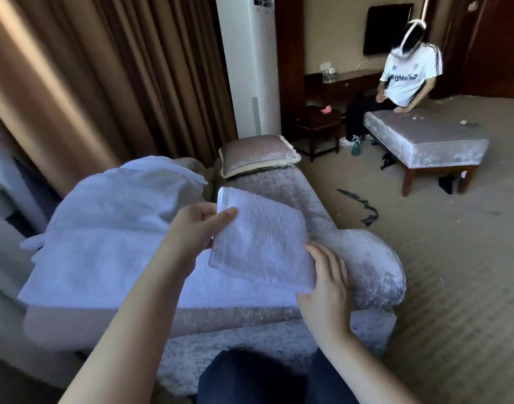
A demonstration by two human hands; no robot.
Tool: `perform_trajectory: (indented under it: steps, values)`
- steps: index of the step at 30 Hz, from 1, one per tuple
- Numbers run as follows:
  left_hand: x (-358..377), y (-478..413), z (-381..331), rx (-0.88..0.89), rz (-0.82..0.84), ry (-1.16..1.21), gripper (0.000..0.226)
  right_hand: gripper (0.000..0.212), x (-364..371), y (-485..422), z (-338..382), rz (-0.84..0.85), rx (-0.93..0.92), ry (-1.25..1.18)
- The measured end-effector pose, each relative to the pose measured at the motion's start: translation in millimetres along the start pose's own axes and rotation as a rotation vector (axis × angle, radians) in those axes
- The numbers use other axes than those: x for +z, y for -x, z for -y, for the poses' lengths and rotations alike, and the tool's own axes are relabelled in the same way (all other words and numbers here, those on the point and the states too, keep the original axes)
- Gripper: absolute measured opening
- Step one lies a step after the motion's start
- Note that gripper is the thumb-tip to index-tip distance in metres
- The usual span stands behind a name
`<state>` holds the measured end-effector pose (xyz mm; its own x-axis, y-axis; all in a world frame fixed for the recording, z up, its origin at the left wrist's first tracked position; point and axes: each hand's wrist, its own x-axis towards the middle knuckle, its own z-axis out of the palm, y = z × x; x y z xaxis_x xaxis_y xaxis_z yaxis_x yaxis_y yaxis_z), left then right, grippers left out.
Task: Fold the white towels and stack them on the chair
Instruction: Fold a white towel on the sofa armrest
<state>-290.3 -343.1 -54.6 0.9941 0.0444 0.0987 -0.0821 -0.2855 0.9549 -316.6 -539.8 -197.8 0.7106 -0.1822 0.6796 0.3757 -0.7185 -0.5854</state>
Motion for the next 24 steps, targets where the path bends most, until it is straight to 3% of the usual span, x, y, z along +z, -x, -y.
perform_trajectory:
  steps: [5,11,14,18,21,24]
  values:
    - [-11.7,-11.3,13.0,-0.016,-0.091,0.003,0.018,0.085,2.3,-8.7,-6.7,0.026,-0.16,0.052]
    - [11.9,-15.9,45.7,-0.094,-0.111,0.018,0.029,0.083,-9.4,-26.4,-36.5,0.066,-0.145,0.17]
    - [13.7,-22.2,57.7,-0.122,-0.153,-0.004,0.044,0.085,-3.0,-16.6,-38.7,0.159,-0.118,0.116]
    - [0.4,-29.3,59.1,-0.118,-0.246,0.002,0.045,0.084,1.9,-10.5,-38.1,0.164,-0.141,0.082]
    - [-18.4,-31.0,56.3,-0.109,-0.341,-0.055,0.036,0.074,3.3,-17.1,-34.1,0.162,-0.282,0.129]
    - [-28.9,-25.8,66.9,-0.131,-0.292,-0.263,0.041,0.074,7.9,-16.8,-34.9,0.222,-0.278,0.124]
